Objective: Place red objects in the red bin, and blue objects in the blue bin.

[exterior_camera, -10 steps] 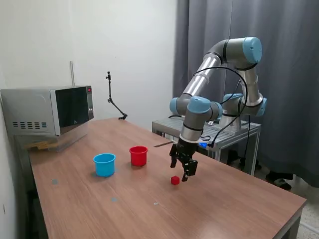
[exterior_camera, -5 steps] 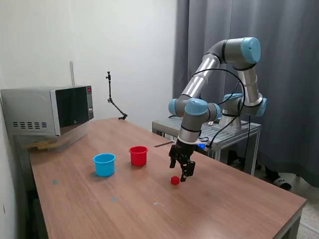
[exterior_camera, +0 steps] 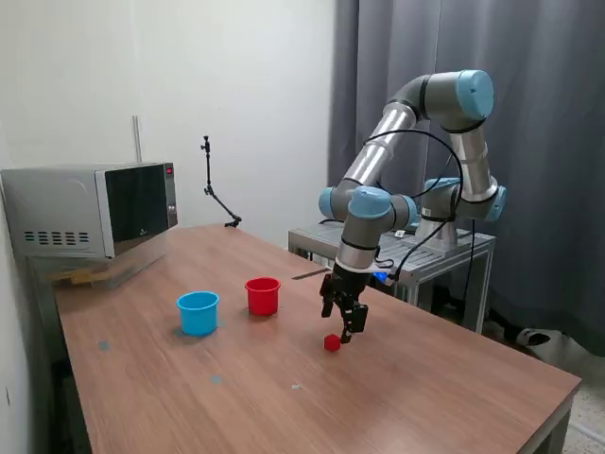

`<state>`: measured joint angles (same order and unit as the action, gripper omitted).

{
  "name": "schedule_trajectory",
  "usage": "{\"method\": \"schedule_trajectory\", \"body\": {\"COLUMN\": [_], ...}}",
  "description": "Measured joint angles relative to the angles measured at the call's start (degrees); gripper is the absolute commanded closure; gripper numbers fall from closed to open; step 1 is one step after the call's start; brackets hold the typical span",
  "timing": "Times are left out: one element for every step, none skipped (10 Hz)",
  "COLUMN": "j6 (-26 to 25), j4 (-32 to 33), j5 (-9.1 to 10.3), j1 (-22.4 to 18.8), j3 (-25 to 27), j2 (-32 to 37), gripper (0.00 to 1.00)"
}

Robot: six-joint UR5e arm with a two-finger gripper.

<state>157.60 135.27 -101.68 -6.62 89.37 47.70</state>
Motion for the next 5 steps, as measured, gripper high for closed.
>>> {"method": "schedule_trajectory", "body": {"j6": [0.0, 0.0, 0.0, -0.2, -1.0], "j4": [0.0, 0.0, 0.0, -0.5, -1.6], "j5": [0.12, 0.25, 0.31, 0.13, -0.43], "j1": [-0.1, -0.4, -0.8, -1.3, -1.6], "j3": [0.0, 0.0, 0.0, 0.2, 0.3], "j2": [0.0, 0.1, 0.1, 0.1, 0.1], "gripper": [0.00, 0.00, 0.00, 0.00, 0.00]}}
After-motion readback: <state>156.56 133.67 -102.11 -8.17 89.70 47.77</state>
